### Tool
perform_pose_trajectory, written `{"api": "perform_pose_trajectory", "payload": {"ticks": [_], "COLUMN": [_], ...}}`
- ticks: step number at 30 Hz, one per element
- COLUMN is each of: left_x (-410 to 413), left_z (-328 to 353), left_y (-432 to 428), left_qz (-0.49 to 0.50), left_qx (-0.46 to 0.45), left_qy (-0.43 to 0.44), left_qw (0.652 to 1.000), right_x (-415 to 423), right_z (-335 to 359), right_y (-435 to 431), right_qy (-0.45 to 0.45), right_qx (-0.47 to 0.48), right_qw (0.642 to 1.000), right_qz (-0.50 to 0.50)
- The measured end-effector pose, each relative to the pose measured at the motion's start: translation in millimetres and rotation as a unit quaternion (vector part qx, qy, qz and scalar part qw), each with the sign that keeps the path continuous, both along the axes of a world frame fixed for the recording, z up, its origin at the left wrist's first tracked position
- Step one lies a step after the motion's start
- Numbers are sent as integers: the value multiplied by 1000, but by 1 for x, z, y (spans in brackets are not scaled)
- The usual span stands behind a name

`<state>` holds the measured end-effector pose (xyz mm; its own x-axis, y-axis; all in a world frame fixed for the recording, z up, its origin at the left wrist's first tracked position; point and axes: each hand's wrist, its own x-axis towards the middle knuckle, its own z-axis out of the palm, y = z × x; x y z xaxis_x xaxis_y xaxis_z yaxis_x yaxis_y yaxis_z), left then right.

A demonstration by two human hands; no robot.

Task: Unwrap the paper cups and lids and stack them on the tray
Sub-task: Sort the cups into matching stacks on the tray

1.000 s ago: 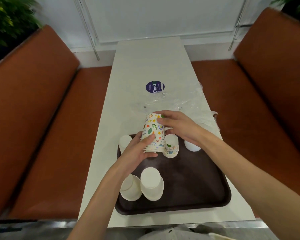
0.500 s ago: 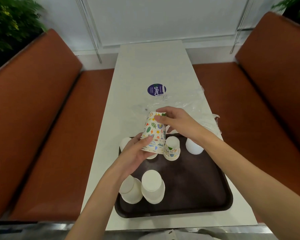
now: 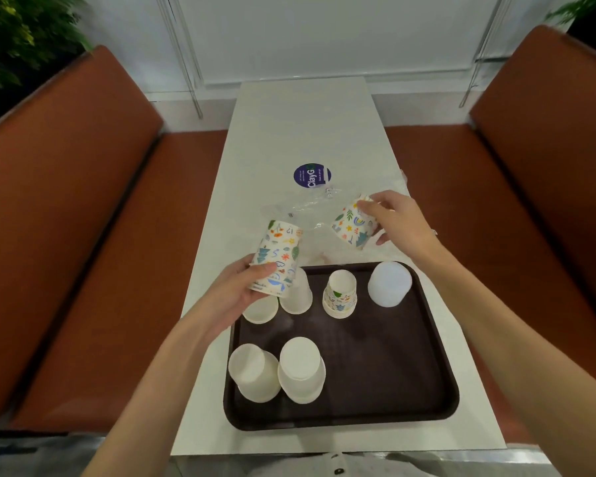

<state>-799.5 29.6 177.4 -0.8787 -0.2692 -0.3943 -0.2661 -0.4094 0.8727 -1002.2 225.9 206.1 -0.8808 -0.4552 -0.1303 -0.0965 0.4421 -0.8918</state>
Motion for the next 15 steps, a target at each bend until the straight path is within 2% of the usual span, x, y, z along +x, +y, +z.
{"api": "perform_pose_trajectory", "payload": {"ticks": [3,5,15], "left_x": [1,-1,-6], "left_z": [-2,-3,-15], "left_y": [-3,6,25], "left_qz": [16,11,22], "left_qx": [-20,-27,54], "left_qy": [-2,-4,-1], "left_qw": [1000,1000,998], "right_x": [4,13,34], "right_z": [-29,-51,-100], "right_y": [-2,-4,-7], "right_qy": [104,142,154], "right_qx": [95,149,223], "right_qw": [990,978,957], "right_qz": [19,43,100]}}
